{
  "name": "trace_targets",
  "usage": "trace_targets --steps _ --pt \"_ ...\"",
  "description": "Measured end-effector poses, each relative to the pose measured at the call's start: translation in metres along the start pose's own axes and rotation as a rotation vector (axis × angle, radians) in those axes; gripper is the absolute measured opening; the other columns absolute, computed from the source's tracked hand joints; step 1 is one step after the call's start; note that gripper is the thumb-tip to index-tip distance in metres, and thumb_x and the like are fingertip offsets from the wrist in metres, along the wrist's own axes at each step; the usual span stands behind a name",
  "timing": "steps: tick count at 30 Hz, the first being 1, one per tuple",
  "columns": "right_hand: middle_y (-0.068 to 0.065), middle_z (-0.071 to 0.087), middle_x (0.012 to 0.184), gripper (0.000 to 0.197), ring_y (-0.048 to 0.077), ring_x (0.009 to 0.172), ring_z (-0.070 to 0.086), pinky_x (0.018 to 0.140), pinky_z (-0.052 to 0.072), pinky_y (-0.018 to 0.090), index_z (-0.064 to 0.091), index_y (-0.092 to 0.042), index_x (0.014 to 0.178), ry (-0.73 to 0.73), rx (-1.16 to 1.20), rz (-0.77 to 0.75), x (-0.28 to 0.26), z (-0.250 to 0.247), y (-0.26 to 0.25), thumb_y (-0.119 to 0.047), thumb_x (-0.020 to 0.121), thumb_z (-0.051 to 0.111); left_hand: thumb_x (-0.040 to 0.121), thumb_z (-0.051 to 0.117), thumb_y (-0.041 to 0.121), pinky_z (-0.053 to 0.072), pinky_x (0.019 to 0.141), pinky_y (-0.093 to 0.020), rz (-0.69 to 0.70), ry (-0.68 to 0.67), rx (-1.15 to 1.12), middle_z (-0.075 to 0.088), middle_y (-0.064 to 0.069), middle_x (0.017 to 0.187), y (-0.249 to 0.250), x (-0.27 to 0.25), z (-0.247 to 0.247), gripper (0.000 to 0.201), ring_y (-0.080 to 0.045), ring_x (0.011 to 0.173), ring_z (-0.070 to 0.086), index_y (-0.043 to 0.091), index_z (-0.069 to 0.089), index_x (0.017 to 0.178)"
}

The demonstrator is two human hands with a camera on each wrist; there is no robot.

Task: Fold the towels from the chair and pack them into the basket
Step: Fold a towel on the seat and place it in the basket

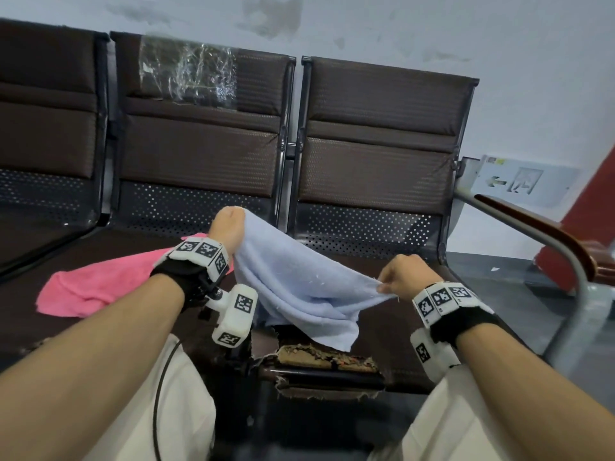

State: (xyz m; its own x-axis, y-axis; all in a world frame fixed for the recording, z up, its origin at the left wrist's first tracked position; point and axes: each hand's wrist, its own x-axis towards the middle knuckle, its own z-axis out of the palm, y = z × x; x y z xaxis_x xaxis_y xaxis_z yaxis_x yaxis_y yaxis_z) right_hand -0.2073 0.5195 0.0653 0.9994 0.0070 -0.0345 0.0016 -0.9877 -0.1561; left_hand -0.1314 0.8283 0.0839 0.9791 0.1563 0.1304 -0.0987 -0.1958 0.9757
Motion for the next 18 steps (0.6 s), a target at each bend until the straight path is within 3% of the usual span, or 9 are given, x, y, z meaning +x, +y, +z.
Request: trace_targets --steps 2,6,9,11,15,18 --pt "-0.006 0.062 0.071 0.009 0.008 0.07 0.058 0.066 0.042 0.02 0.077 -0.014 0.084 0.103 0.061 0.014 0.001 -0.005 -0.001 -0.022 0.08 0.074 0.098 0.037 0.022 0.035 0.074 -0.035 0.093 -0.015 0.049 0.044 -0.011 0.073 -0.002 -0.001 0.001 0.03 -0.019 0.074 0.041 0.01 0.045 0.072" --pt "0.0 0.06 0.071 0.012 0.018 0.073 0.056 0.067 0.036 0.022 0.069 -0.011 0.077 0.404 0.319 0.121 0.003 -0.023 -0.004 -0.019 0.085 0.065 0.095 0.046 0.024 0.036 0.069 -0.031 0.207 0.048 0.139 0.046 0.007 0.069 -0.002 -0.007 0.004 0.019 -0.016 0.069 0.042 0.014 0.05 0.079" --pt "-0.002 0.058 0.072 0.012 0.017 0.075 0.053 0.068 0.035 0.026 0.062 -0.014 0.075 0.555 0.639 0.213 0.008 -0.042 -0.006 -0.02 0.086 0.061 0.093 0.053 0.024 0.04 0.07 -0.028 0.241 0.059 0.02 0.052 0.009 0.071 0.013 -0.007 0.008 0.018 -0.009 0.067 0.047 0.021 0.054 0.075" --pt "-0.006 0.058 0.071 0.013 0.015 0.076 0.053 0.069 0.037 0.026 0.061 -0.016 0.074 0.64 0.809 0.209 0.012 -0.056 -0.007 -0.021 0.085 0.064 0.092 0.055 0.024 0.043 0.069 -0.027 0.268 0.083 -0.047 0.056 0.01 0.074 0.03 -0.005 0.01 0.013 -0.007 0.069 0.051 0.018 0.058 0.081" --pt "-0.004 0.061 0.079 0.011 0.013 0.079 0.053 0.072 0.038 0.026 0.064 -0.015 0.08 0.768 0.878 0.166 0.017 -0.087 -0.006 -0.023 0.086 0.064 0.092 0.056 0.021 0.043 0.068 -0.024 0.356 0.19 -0.059 0.059 0.007 0.079 0.066 -0.001 0.007 0.01 -0.01 0.074 0.054 0.013 0.061 0.092" --pt "0.004 0.06 0.083 0.019 0.016 0.081 0.053 0.074 0.04 0.026 0.067 -0.003 0.089 0.895 0.921 0.137 0.018 -0.114 -0.003 -0.021 0.088 0.063 0.091 0.056 0.022 0.038 0.066 -0.022 0.368 0.33 -0.024 0.059 -0.001 0.086 0.086 0.006 -0.005 0.018 -0.014 0.079 0.053 0.007 0.063 0.098"
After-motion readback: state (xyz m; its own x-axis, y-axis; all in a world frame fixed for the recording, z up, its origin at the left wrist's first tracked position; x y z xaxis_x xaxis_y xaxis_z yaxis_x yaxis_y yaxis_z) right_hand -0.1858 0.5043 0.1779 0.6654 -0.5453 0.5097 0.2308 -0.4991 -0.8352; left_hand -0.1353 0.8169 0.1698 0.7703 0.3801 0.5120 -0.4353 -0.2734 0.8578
